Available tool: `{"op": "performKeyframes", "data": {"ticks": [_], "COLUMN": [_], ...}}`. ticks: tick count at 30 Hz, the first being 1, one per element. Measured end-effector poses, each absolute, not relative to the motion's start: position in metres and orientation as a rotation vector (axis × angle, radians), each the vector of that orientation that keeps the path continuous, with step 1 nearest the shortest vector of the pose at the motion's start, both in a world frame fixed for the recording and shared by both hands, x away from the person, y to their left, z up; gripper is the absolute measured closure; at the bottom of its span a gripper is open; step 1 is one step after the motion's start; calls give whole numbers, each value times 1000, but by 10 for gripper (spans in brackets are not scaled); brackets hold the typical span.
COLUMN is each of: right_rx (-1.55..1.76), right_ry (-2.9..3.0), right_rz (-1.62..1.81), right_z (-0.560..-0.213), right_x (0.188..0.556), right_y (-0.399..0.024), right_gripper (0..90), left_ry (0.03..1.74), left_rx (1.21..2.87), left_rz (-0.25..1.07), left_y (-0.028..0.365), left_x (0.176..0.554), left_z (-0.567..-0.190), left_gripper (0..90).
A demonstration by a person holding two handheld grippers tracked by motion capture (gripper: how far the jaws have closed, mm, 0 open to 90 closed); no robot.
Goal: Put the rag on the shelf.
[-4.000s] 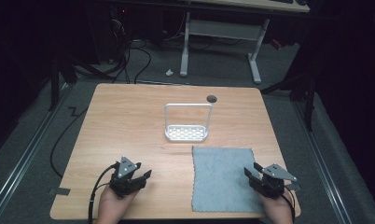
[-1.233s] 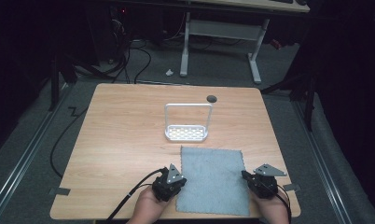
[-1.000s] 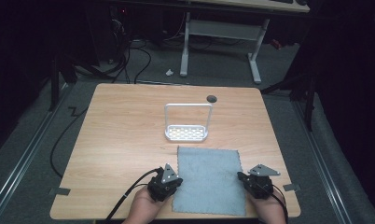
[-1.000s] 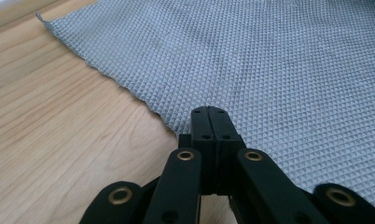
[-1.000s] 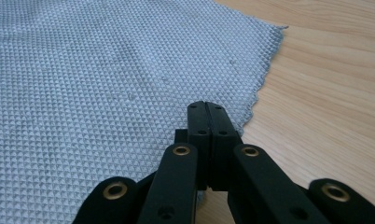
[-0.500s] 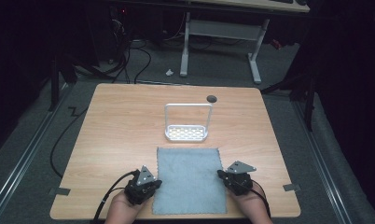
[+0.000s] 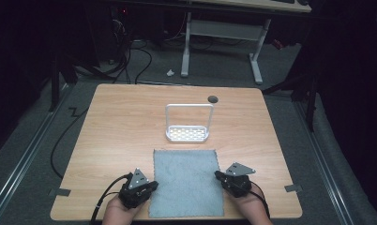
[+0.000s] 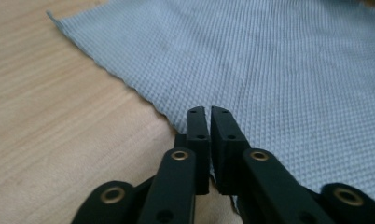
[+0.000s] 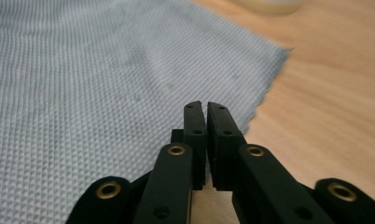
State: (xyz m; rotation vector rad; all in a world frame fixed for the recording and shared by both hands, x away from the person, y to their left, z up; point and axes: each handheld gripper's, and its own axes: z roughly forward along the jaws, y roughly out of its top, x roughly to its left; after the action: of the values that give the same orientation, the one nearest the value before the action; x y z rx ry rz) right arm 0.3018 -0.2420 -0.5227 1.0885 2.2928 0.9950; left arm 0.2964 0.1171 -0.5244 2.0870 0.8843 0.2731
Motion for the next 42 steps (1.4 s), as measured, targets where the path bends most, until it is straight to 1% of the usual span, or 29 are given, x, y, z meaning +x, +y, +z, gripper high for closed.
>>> {"op": "performKeyframes", "data": {"ticks": [3,4,9,11,15,17,21,26,28,29,31,32,33,39,42], "right_rx": [1106,1105,1124,1125,1130,1134,1144,1178,1202,1220,1241,1241,1258,1362,1355], "right_ry": [2251,2246,2244,2234,2231,2227,2220,2217,2212,2208,2199,2199,2198,2164,2168], "right_rz": [1028,1024,1011,1017,1009,1009,1019,1033,1038,1044,1046,1046,1029,979,961], "right_z": [-518,-518,-521,-521,-521,-520,-520,-518,-514,-513,-511,-511,-512,-520,-521], "right_x": [301,300,297,295,291,289,286,290,296,301,311,311,328,372,385], "right_y": [-248,-250,-257,-260,-266,-268,-271,-266,-262,-261,-257,-257,-253,-244,-240], "right_gripper": [859,851,824,815,813,812,801,797,795,779,753,753,739,693,666], "left_ry": [924,945,1033,1076,1128,1143,1157,1144,1116,1111,1101,1101,1092,1097,1099], "left_rx": [2019,2009,1990,2001,1990,1988,1984,2001,2021,2024,2036,2036,2042,2027,2026], "left_rz": [292,304,325,343,356,371,356,350,364,368,419,419,430,416,418], "left_y": [124,126,126,122,117,114,111,108,101,100,97,97,95,97,97], "left_x": [309,317,352,369,389,396,403,406,407,406,405,405,402,401,401], "left_z": [-517,-516,-520,-524,-528,-529,-531,-532,-532,-532,-533,-533,-533,-534,-534], "left_gripper": [804,783,743,763,755,747,718,737,749,760,801,829,846,873,871]}}
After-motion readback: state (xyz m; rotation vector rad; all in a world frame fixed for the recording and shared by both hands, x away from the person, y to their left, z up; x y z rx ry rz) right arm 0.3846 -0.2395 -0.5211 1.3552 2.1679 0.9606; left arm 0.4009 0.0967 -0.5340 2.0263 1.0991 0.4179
